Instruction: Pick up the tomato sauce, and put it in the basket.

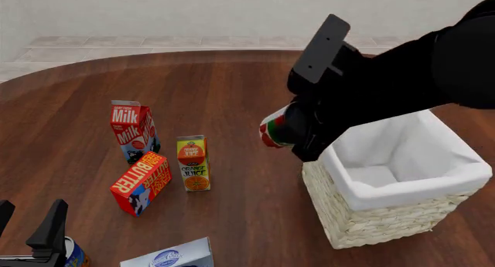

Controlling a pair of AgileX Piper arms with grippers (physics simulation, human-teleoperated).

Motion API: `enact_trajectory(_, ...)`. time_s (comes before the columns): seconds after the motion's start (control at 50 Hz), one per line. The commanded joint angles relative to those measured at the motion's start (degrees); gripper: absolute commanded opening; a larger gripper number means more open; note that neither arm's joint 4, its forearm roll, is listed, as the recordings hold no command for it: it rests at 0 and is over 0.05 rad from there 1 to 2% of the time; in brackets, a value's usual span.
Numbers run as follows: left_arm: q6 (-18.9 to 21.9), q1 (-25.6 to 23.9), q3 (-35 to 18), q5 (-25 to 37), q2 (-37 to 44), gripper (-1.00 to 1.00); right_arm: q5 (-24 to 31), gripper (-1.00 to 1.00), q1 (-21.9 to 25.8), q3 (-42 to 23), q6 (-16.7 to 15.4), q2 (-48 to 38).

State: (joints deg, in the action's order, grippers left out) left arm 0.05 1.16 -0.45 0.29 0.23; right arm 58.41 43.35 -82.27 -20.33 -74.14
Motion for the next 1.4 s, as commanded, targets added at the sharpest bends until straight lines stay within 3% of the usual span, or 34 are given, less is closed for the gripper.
enact_trajectory(0.02,0.01,-0.01,-0.03,0.04,0.0,1.0,2.07,-1.0,-1.34,-2.69,0.01,2.08)
enact_trajectory(0.58,0.02,-0.02,-0.03,0.03,0.0,1.0,6.35,-1.0,-7.52,-4.27,-0.73,7.73)
enact_trajectory(0.76,0.03,-0.03,-0.03,0.03,0.0,1.0,6.76,-1.0,-8.41,-4.3,0.98,8.93)
enact_trajectory(1.4,0.03,-0.03,-0.03,0.03,0.0,1.0,10.23,-1.0,-17.69,-1.33,2.27,14.49)
